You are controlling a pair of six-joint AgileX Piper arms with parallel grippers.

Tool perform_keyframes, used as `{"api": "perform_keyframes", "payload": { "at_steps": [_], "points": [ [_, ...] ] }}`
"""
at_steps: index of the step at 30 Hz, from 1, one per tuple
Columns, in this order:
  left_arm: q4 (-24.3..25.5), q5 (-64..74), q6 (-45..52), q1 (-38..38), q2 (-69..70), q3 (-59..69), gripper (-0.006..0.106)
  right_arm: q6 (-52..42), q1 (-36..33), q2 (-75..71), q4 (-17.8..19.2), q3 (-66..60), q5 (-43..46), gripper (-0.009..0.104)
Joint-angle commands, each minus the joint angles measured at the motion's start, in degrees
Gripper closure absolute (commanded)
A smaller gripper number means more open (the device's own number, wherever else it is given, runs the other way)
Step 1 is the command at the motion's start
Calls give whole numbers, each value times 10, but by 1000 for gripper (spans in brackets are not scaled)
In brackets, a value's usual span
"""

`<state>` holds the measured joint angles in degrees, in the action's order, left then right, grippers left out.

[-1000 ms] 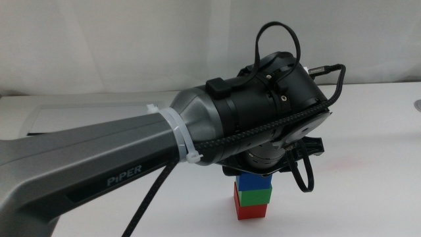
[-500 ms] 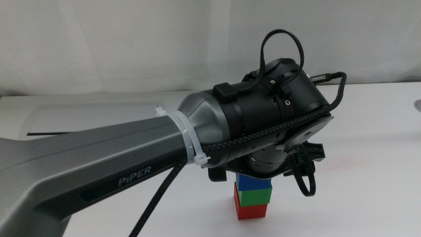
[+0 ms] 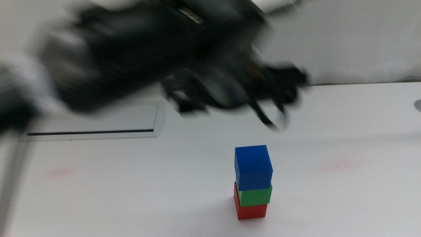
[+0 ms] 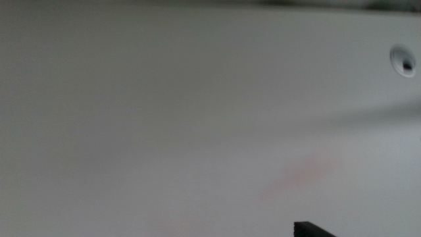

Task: Stack red cubes first, then green, then blue cubes in a specific spot.

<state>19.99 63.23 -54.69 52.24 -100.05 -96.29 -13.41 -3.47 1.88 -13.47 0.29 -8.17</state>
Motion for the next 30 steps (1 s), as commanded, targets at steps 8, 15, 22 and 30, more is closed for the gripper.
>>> {"api": "perform_keyframes", "payload": {
  "at_steps": [8,15,22,30],
  "points": [
    [4,7,237,-285,135,-1,9,-1,-1,-2,1,-24,0,96],
    [-86,-27,389,-496,169,-1,20,-1,-1,-2,1,-24,0,96],
    [-145,-84,439,-540,242,45,97,-1,-1,-2,1,-24,0,96],
    [-144,-206,444,-540,460,274,103,-1,-1,-2,1,-24,0,96]
  ]
}}
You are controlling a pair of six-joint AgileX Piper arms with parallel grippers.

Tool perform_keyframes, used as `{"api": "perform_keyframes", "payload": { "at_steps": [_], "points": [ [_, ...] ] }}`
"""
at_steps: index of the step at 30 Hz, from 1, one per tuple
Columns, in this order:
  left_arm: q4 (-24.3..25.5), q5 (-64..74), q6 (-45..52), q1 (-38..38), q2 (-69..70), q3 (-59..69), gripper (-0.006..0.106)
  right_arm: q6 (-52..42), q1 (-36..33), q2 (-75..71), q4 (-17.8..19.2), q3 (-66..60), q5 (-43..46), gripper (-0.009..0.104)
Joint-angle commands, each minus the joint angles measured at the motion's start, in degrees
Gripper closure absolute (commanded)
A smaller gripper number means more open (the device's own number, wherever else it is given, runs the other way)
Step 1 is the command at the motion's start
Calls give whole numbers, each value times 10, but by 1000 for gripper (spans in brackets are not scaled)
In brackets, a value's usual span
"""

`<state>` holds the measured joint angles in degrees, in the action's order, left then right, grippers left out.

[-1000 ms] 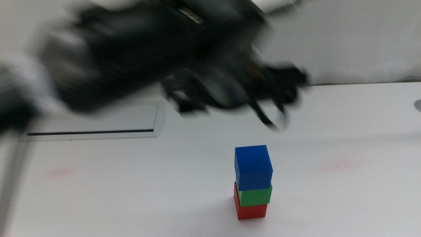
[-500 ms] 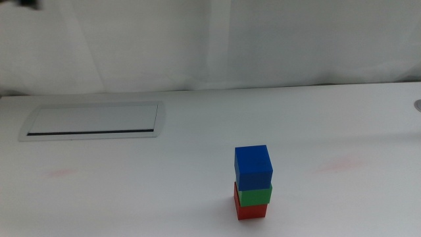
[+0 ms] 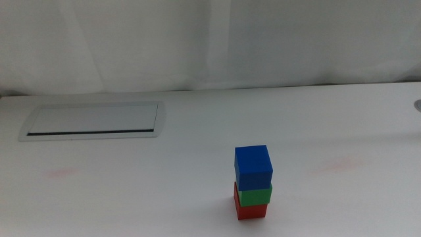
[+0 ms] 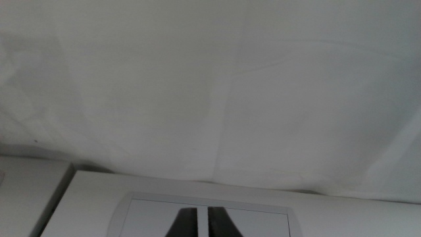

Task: Stack red cubes first, then green, then blue cubes in a specific spot.

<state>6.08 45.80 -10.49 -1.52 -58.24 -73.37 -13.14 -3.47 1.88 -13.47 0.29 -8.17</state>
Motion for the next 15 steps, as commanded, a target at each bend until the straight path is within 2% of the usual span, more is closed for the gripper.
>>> {"api": "perform_keyframes", "payload": {
  "at_steps": [1,9,15],
  "points": [
    [-5,-51,5,-2,78,85,103,-4,-1,-2,1,-24,0,96],
    [-7,-243,47,-2,349,409,103,-4,-1,-2,1,-24,0,96],
    [-34,-294,24,-2,474,604,103,-4,-1,-2,1,-24,0,96]
  ]
}}
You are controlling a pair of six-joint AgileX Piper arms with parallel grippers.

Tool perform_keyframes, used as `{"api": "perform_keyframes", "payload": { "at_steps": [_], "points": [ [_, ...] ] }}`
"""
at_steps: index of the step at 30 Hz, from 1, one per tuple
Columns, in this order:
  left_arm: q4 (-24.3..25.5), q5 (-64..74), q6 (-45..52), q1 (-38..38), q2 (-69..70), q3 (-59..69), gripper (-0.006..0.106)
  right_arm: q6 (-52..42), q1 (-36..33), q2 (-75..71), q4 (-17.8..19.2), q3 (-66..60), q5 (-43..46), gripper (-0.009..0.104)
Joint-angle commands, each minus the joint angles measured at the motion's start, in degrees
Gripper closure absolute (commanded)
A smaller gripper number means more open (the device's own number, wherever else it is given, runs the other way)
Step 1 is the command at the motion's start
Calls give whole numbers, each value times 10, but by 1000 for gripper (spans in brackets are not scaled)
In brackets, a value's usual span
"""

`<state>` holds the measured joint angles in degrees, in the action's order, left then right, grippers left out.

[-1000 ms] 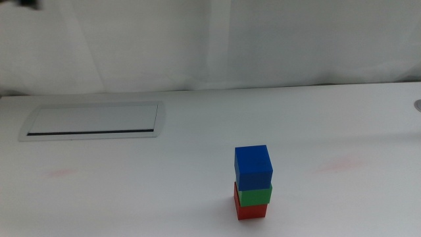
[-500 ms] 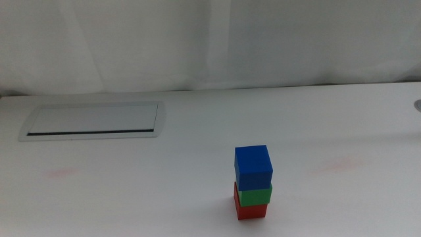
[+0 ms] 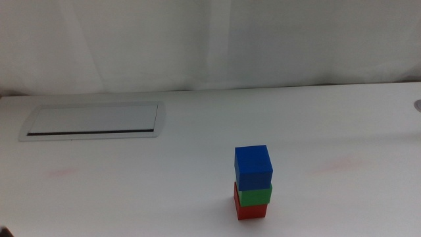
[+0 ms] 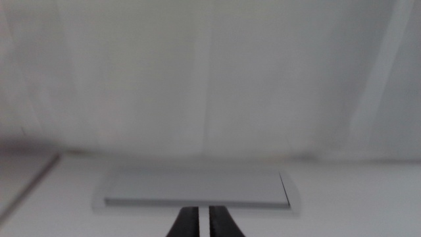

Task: Stack red cubes first, then green, then blue cubes in a specific spot.

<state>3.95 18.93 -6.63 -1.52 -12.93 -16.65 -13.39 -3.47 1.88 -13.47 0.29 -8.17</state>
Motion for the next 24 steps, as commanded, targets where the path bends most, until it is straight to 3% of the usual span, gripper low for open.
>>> {"api": "perform_keyframes", "payload": {
  "at_steps": [1,7,24],
  "points": [
    [-16,-49,-16,-2,34,65,103,-1,-1,-2,1,-24,0,96],
    [-33,-106,-39,-2,86,146,103,-1,-1,-2,1,-24,0,96],
    [-29,-95,-29,-2,129,166,103,-1,-1,-2,1,-24,0,96]
  ]
}}
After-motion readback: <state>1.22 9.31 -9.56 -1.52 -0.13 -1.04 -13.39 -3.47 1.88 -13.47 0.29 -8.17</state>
